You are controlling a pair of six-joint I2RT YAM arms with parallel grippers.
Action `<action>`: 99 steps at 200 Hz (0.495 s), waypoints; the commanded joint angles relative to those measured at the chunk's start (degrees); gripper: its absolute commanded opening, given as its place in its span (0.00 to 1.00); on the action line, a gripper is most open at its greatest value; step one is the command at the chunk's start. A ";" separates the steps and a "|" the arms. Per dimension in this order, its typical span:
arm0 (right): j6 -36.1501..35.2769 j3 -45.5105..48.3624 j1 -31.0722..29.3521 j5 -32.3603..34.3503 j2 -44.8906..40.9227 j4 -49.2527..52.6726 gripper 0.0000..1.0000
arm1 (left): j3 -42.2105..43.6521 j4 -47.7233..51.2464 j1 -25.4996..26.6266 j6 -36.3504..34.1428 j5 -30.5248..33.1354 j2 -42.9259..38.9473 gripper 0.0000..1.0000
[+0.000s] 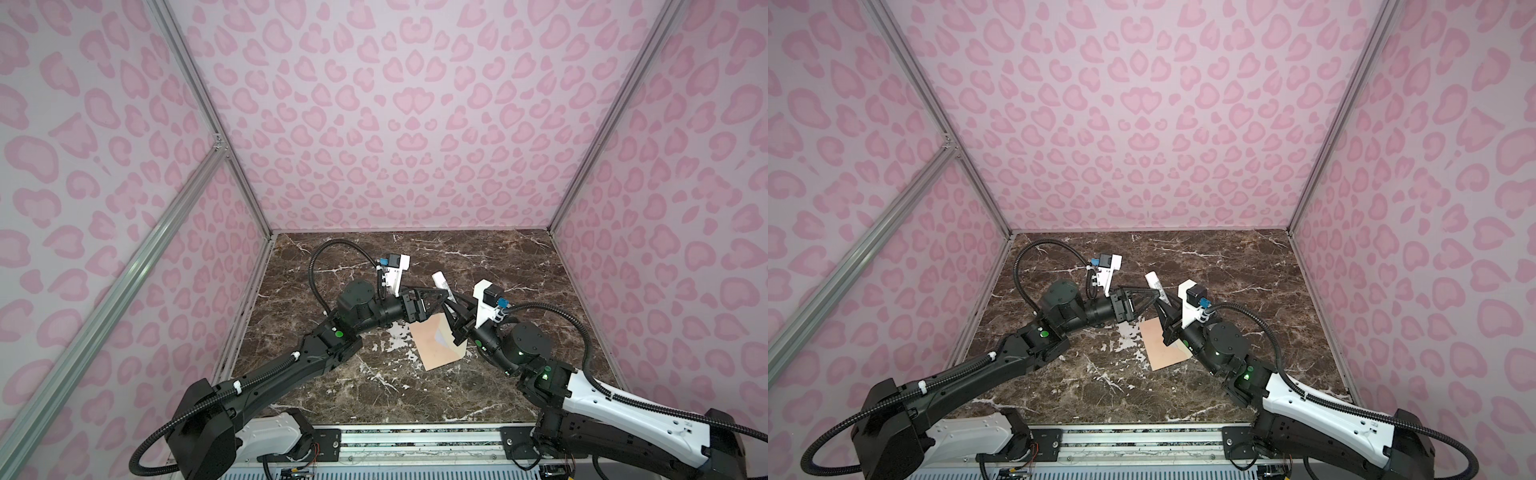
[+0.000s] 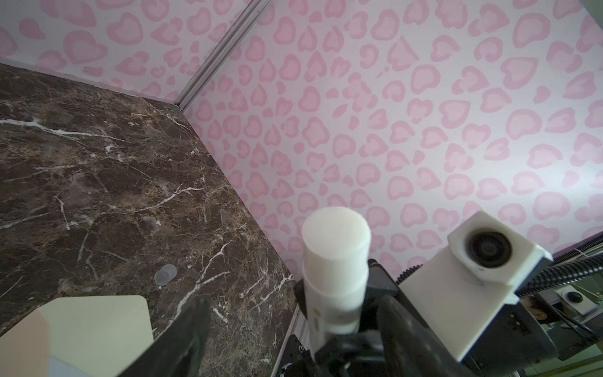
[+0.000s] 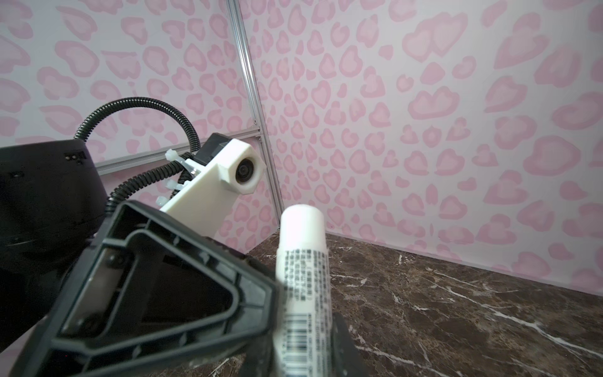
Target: Place the letter into the envelope and seal it
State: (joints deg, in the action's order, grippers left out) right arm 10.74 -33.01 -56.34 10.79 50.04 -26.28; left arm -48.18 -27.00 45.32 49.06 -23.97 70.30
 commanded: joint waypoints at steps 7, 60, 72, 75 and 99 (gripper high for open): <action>-0.90 1.10 -0.17 0.21 -0.69 -2.63 0.00 | -0.97 -5.12 0.02 1.47 -0.56 0.84 0.78; -1.41 1.46 -0.26 -0.47 0.34 -2.72 0.00 | -1.78 -9.59 1.34 4.37 -3.90 4.97 0.59; -1.67 1.52 -0.26 -0.33 0.42 -2.66 0.00 | -1.40 -10.17 1.45 4.72 -3.94 5.00 0.55; -1.69 1.53 -0.25 -0.32 0.36 -2.66 0.00 | -1.34 -10.25 1.49 4.73 -3.93 4.97 0.55; -1.95 1.62 -0.22 -0.70 0.37 -1.99 0.00 | -1.16 -10.24 1.53 4.21 -3.42 4.45 0.43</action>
State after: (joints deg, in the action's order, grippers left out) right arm 9.45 -31.81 -56.51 10.48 50.43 -26.87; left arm -49.43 -33.80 46.78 52.86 -26.87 75.13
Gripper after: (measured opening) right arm 0.236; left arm 0.482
